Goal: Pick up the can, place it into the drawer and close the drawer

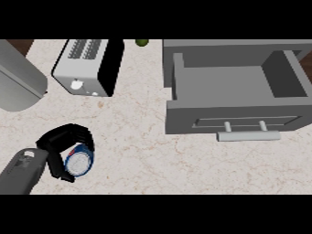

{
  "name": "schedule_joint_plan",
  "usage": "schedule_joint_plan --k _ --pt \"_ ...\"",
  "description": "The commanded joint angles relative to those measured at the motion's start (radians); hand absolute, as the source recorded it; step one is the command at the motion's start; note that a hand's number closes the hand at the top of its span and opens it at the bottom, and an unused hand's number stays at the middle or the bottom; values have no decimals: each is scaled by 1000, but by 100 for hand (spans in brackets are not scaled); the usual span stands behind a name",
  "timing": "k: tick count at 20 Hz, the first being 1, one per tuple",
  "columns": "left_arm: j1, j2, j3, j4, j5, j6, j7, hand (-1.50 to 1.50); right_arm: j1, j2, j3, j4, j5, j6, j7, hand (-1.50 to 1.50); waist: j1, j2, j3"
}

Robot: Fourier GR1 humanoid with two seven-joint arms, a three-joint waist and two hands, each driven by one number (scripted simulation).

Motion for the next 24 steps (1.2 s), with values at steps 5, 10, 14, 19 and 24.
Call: schedule_joint_plan --k 5,10,14,19,24 --pt "30 -84 16 -39 113 -114 -78 150 28 14 -22 -22 -21 7 9 -150 13 -1 -4" --pt "42 -171 313 -6 306 455 -44 150 53 44 -34 -33 -23 -1 -5 -150 47 -10 -2" --pt "-2 -292 336 -122 339 646 -34 150 25 44 -34 -10 7 -10 -11 -150 47 -11 1" --pt "7 -348 274 -392 327 795 85 150 25 -8 -76 -82 -83 -42 69 -150 37 -11 -1" --pt "20 -354 137 -637 343 966 235 150 15 73 -10 -45 46 9 6 -150 31 -7 -1"
